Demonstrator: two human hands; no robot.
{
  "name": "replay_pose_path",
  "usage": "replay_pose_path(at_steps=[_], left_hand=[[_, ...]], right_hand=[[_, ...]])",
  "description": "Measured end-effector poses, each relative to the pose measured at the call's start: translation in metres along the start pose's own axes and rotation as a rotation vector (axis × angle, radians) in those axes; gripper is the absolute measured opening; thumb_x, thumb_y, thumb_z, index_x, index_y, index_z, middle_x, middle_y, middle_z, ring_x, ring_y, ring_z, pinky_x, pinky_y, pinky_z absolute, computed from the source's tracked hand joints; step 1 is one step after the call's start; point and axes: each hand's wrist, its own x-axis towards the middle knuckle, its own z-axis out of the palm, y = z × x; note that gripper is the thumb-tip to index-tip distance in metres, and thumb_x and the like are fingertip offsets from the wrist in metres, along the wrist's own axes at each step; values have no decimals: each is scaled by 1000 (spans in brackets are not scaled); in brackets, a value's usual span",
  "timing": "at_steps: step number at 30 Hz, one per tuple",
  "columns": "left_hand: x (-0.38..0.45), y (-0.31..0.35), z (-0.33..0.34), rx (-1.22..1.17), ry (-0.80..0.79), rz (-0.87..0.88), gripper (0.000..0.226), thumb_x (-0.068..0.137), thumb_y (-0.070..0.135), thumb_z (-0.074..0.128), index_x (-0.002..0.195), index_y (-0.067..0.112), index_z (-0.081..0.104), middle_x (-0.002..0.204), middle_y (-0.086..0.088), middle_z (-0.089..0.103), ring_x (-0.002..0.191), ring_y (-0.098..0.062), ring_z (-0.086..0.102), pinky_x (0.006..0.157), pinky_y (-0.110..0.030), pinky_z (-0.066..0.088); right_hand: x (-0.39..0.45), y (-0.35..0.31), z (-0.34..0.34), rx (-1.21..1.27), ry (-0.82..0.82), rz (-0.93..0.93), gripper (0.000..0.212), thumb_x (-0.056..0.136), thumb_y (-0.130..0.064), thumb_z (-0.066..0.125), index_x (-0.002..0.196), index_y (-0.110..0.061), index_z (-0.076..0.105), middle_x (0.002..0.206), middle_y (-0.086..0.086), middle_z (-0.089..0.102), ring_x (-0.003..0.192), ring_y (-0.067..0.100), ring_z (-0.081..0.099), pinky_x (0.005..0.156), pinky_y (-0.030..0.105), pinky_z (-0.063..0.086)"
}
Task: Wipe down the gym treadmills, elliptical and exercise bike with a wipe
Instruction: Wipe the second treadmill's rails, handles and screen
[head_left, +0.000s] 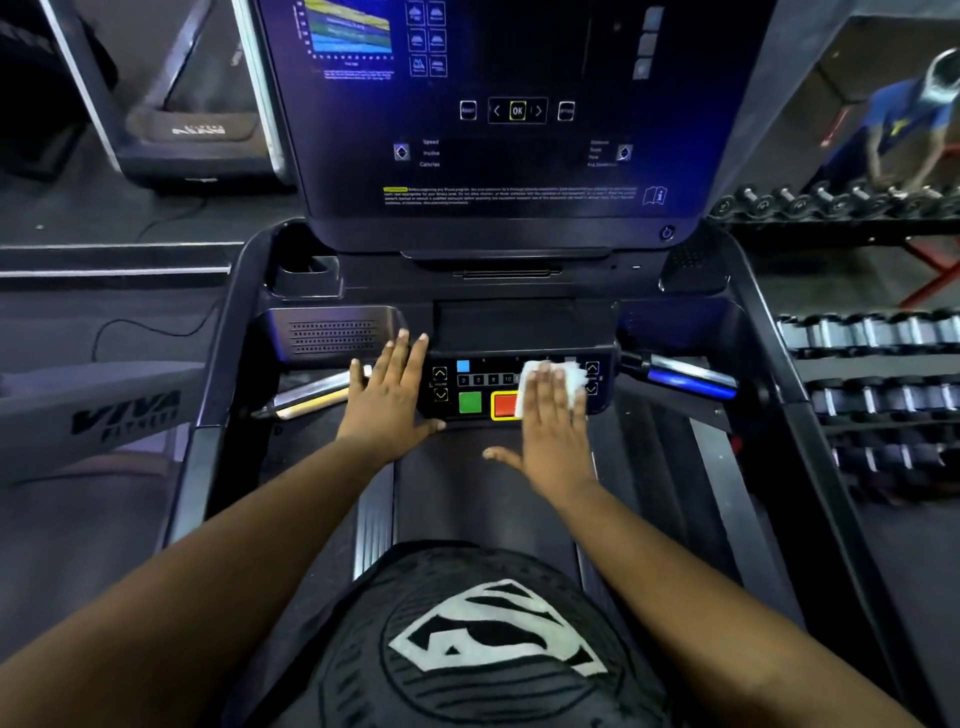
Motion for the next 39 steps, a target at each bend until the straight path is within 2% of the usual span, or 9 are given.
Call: replay_pose_path(at_steps=[6,9,12,17,22,29,34,36,39], left_hand=[[0,-2,1,1,5,18,122,84,70,63,158,27,-23,170,-3,-15,158,-22,-5,123,-62,5],[-1,-3,-1,9,-3,21,123,84,69,64,157,28,-26,170,-3,-16,158,-22,-4,124,-62,6],[-2,-4,-4,15,-8,24,123,85,69,63,157,26,-27,170,-2,-16,158,-21,-3,124,-60,7],[0,-11,-7,0,-19,33,121,87,69,60,159,15,-19,171,0,-9,158,-17,3,124,-52,10],[4,-21,-18,58,-15,44,123,84,63,68,161,13,-14,172,0,3,155,-16,20,120,-43,20],[18,-29,-24,92,-89,40,129,82,75,61,159,10,-19,172,0,-6,149,-19,28,111,-40,27],[29,-34,-26,9,-156,56,143,69,85,65,159,13,-20,171,-1,-9,147,-23,33,111,-43,32],[34,-37,-22,-42,-165,59,145,67,83,69,160,14,-19,171,1,-11,149,-22,30,114,-43,30],[37,-41,-13,-112,-151,86,146,65,81,71,160,14,-17,171,-1,-10,156,-19,14,123,-44,22]], right_hand=[[19,-45,-7,-208,32,-339,123,78,-90,35,161,-7,-3,170,10,-6,156,27,-8,124,58,4],[20,-25,-12,-136,30,-191,121,78,-89,41,161,-10,5,169,7,-2,156,23,-5,123,61,1],[14,-21,-14,-30,10,3,122,77,-89,29,161,-4,1,169,13,-10,156,31,-7,123,61,-3],[41,-61,-35,-61,-3,-207,127,75,-88,41,161,-4,1,169,14,-1,157,30,-3,124,60,8],[79,-80,-76,20,-72,-263,122,75,-83,56,161,-9,10,166,10,23,154,26,17,126,52,5],[75,-81,-83,73,-135,-296,122,75,-87,37,162,-10,0,170,7,5,157,22,2,126,46,-5],[116,-102,-96,159,-266,-238,119,79,-83,50,162,-12,3,171,5,3,157,20,0,127,43,1],[122,-107,-100,195,-315,-227,118,80,-80,53,162,-13,3,171,5,1,157,20,-2,127,43,2],[111,-101,-106,240,-379,-234,115,79,-85,39,163,-16,-1,171,1,-4,156,16,-7,127,41,-2]])
